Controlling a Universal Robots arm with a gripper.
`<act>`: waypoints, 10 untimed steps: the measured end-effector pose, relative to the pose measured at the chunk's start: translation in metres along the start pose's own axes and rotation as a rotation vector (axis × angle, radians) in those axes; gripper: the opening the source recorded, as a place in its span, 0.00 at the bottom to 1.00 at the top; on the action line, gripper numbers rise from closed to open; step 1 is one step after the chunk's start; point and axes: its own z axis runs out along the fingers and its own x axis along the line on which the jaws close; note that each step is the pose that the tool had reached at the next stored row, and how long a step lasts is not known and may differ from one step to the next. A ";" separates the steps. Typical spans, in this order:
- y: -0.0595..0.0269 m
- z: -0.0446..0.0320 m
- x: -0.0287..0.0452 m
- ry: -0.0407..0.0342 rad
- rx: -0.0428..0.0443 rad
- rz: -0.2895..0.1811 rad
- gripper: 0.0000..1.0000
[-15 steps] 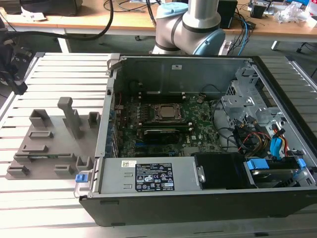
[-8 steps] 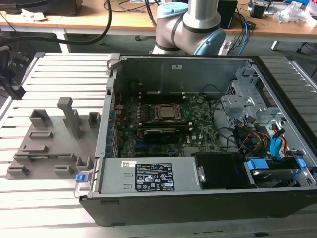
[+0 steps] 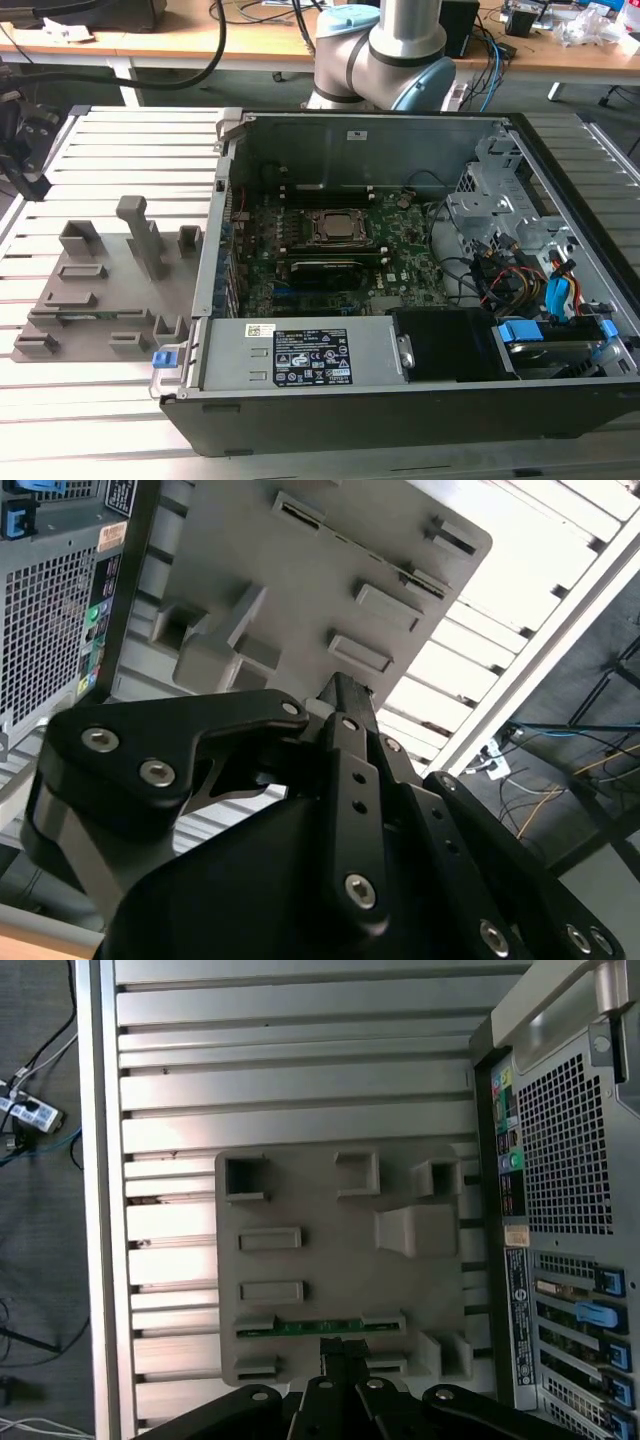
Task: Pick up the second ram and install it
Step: 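Pick up the second ram and move it above second insertion slot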
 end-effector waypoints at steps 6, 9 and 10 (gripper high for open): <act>0.0000 0.0000 0.0000 0.0071 -0.0037 -0.157 0.11; 0.0000 0.0000 0.0000 0.0119 -0.0062 -0.264 0.11; 0.0000 0.0001 0.0000 0.0142 -0.0074 -0.317 0.11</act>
